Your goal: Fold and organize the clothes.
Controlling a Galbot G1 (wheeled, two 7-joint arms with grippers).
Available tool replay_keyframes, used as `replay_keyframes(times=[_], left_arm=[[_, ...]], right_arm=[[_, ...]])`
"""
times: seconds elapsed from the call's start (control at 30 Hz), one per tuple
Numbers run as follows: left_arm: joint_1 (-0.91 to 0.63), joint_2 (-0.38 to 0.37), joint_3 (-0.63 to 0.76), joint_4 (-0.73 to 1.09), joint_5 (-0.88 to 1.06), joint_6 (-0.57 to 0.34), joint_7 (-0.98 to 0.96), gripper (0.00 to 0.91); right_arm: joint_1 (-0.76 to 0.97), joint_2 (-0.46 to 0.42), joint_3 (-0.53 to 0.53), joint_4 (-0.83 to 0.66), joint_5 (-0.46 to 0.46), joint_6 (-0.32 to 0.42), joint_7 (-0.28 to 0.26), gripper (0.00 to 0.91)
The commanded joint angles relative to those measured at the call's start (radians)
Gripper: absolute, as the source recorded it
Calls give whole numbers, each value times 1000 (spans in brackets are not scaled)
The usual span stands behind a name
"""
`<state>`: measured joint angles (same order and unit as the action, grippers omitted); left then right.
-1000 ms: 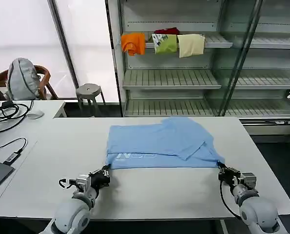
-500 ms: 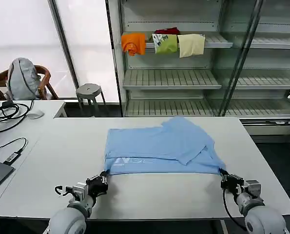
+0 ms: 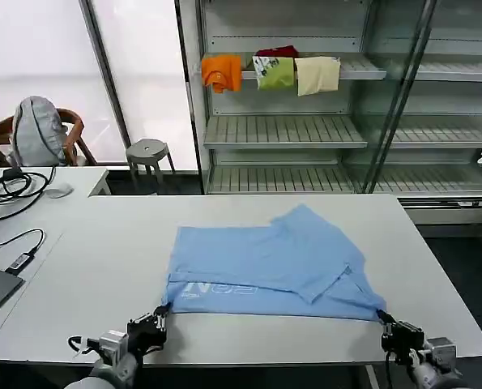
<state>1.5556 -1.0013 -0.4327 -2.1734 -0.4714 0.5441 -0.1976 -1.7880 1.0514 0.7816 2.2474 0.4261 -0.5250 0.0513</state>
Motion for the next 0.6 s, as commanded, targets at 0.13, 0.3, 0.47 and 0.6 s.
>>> replay_keyframes(times=[0.13, 0.3, 0.47, 0.6], left_arm=[[220, 18, -126, -81, 7, -20, 15, 10], [213, 8, -114, -80, 22, -21, 20, 20], [207, 8, -125, -79, 22, -21, 28, 20], [222, 3, -126, -88, 23, -20, 28, 20]], right_arm=[[-101, 11, 22, 60, -32, 14, -5, 0], [-105, 13, 12, 72, -38, 13, -8, 0], [-113, 9, 16, 81, -36, 12, -12, 0], [-126, 16, 13, 91, -36, 13, -14, 0]])
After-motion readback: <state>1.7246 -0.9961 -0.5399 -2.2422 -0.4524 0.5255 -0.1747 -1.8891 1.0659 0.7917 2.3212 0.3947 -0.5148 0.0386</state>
